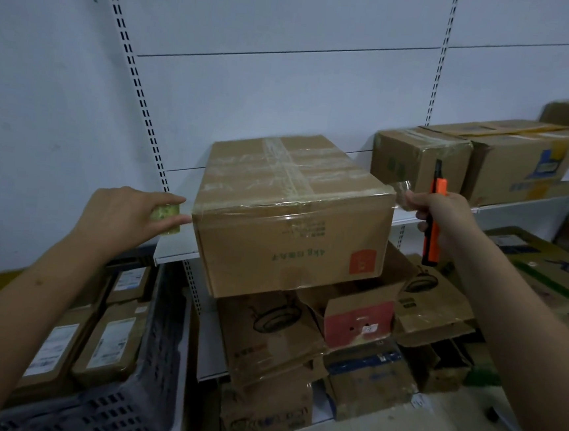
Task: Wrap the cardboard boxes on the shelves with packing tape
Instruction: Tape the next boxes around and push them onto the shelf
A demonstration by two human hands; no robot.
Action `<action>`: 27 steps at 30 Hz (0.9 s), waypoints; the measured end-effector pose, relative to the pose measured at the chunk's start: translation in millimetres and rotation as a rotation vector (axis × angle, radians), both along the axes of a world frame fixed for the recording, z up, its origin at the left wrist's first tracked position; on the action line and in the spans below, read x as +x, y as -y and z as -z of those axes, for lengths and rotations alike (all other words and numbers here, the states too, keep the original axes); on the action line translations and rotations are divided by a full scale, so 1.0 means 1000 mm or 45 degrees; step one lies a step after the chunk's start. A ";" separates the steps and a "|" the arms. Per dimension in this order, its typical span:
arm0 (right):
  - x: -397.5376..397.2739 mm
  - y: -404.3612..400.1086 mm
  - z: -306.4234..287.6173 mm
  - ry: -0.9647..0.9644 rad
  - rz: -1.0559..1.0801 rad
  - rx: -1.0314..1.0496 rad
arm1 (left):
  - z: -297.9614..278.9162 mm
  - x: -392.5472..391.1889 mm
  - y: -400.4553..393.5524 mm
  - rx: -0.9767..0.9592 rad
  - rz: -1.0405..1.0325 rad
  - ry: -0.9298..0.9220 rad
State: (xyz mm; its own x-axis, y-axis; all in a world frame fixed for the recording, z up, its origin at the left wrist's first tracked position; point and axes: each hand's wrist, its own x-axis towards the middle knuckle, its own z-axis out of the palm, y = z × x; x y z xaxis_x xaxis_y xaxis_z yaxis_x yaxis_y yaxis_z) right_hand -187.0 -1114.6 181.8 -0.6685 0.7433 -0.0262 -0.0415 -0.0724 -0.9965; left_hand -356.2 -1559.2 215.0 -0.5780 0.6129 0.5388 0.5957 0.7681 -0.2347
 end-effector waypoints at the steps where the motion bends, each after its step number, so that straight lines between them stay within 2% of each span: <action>1: -0.003 -0.003 0.002 -0.007 -0.026 -0.047 | 0.001 -0.004 -0.002 0.013 0.000 0.026; 4: -0.014 0.000 0.013 0.089 -0.139 -0.139 | 0.004 -0.018 -0.008 0.046 0.029 0.190; 7: -0.029 0.007 0.016 0.257 -0.082 -0.086 | 0.007 -0.024 -0.017 -0.006 0.141 0.372; 10: -0.029 0.002 0.008 0.547 0.162 0.410 | 0.009 -0.025 -0.020 -0.034 0.186 0.379; 11: -0.026 0.000 0.009 0.567 0.263 0.549 | 0.009 -0.026 -0.022 -0.021 0.213 0.345; 14: -0.024 0.007 0.015 0.165 0.522 0.781 | 0.012 -0.026 -0.033 -0.037 0.416 0.183; 15: -0.028 0.011 0.015 0.104 0.557 0.888 | 0.015 -0.027 -0.036 -0.080 0.462 0.149; 18: -0.047 0.020 0.017 0.119 0.587 1.121 | 0.018 -0.028 -0.044 -0.154 0.480 0.157; 21: -0.060 0.025 0.025 0.082 0.702 1.050 | 0.019 -0.027 -0.045 -0.078 0.504 0.243; 27: -0.076 0.056 0.036 -0.034 0.926 0.828 | 0.026 -0.024 -0.051 0.005 0.460 0.243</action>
State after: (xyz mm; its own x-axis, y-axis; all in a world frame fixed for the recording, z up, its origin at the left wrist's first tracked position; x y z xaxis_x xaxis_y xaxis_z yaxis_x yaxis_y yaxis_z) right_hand -262.9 -1170.3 145.3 -0.0354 0.8386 0.5436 0.1181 0.5437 -0.8310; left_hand -379.9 -1508.1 189.3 -0.4157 0.7931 0.4452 0.8600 0.5020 -0.0911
